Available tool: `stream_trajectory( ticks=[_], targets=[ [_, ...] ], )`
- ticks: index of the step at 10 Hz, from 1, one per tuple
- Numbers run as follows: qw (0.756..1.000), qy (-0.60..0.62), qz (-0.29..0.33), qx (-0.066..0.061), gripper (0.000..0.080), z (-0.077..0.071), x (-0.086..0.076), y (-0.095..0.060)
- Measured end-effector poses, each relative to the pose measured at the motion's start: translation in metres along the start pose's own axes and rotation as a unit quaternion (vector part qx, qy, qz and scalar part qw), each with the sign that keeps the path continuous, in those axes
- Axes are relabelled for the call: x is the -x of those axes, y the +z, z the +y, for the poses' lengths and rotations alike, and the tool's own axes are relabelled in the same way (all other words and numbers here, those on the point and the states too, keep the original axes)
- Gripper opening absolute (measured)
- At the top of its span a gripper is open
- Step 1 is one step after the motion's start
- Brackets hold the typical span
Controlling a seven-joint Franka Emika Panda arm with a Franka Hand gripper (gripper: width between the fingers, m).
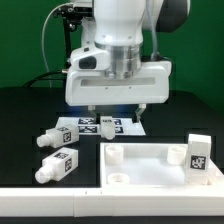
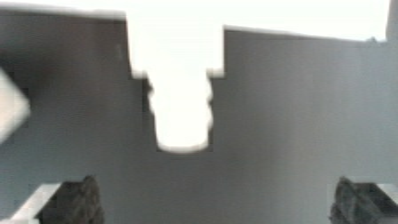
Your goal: Assemble square table
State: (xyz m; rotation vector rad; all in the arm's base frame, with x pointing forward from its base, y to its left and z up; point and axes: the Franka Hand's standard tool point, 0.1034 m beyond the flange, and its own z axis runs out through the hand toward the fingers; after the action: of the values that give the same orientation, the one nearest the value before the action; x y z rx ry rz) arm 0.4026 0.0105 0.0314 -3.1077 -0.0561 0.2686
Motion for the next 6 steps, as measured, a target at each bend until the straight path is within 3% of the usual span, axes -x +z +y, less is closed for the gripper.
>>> stream_trajectory(
  ticks=[3, 6],
  targets=[
    [1.000, -0.001, -0.015, 0.010, 0.0648, 0.002, 0.023, 0.025],
    [1.000, -0.002, -0.007, 0.015, 0.0648, 0.003, 0.022, 0.027]
  ],
)
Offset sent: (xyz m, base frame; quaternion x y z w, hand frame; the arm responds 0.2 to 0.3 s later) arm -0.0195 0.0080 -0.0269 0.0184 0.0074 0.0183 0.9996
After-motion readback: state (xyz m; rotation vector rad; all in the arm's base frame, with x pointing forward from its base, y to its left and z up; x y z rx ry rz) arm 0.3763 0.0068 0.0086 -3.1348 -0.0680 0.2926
